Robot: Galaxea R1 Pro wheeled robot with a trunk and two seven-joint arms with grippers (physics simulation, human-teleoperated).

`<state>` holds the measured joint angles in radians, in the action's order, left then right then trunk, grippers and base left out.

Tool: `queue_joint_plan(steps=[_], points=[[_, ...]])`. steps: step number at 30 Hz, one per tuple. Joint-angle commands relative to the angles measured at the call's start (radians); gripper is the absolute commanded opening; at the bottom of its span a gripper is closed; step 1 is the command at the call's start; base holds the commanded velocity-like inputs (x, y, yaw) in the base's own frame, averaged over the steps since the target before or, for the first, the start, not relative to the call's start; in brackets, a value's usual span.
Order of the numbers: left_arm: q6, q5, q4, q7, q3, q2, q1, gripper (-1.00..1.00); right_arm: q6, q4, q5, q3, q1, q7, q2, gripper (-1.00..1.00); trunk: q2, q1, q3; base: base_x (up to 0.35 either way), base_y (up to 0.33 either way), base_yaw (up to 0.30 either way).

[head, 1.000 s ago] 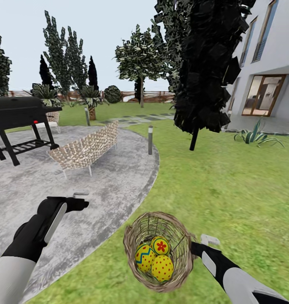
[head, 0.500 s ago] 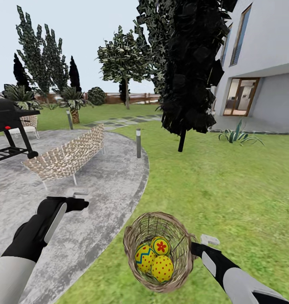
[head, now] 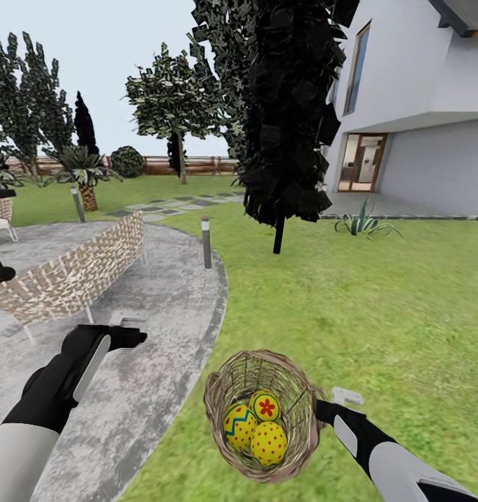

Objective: Take the three Easter eggs out of the wicker basket on the lawn in the garden, then place them on the lawn next to a single tree (choose any tree) so that all three eggs are next to the same tree and none are left in the basket.

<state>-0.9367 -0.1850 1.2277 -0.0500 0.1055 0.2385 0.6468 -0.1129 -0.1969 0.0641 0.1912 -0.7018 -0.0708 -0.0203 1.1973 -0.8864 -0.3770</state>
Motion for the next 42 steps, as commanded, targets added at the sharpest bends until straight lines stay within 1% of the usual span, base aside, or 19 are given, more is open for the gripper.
queue_joint_plan(steps=[1,11,14,18,26,42], points=[[-0.004,-0.007,0.001,-0.005,0.002,0.001,0.001,1.00,-0.005,-0.002,0.010,0.004,-0.001,-0.001,0.000,-1.00,0.001,-0.001,0.000,0.324,0.156,-0.242],[-0.004,-0.007,0.001,-0.005,0.002,0.001,0.001,1.00,-0.005,-0.002,0.010,0.004,-0.001,-0.001,0.000,-1.00,0.001,-0.001,0.008,0.324,0.156,-0.241],[-0.004,-0.007,0.001,-0.005,0.002,0.001,0.001,1.00,-0.004,-0.003,0.010,0.003,-0.001,-0.001,0.000,-1.00,0.001,-0.001,0.009,0.324,0.156,-0.120],[-0.004,-0.007,0.001,-0.005,0.002,0.001,0.001,1.00,-0.004,-0.004,0.010,0.004,-0.001,0.031,-0.001,-1.00,0.001,-0.001,0.009,0.324,0.156,-0.014],[-0.004,-0.007,0.001,-0.005,0.003,0.001,0.001,1.00,-0.005,-0.004,0.013,0.009,-0.001,0.037,-0.003,-1.00,0.001,-0.001,0.000,0.324,0.156,-0.096],[-0.004,-0.007,0.001,-0.007,0.007,0.001,0.001,1.00,-0.005,-0.003,0.014,0.010,-0.001,0.037,-0.003,-1.00,0.001,-0.001,-0.016,0.324,0.156,-0.222]])
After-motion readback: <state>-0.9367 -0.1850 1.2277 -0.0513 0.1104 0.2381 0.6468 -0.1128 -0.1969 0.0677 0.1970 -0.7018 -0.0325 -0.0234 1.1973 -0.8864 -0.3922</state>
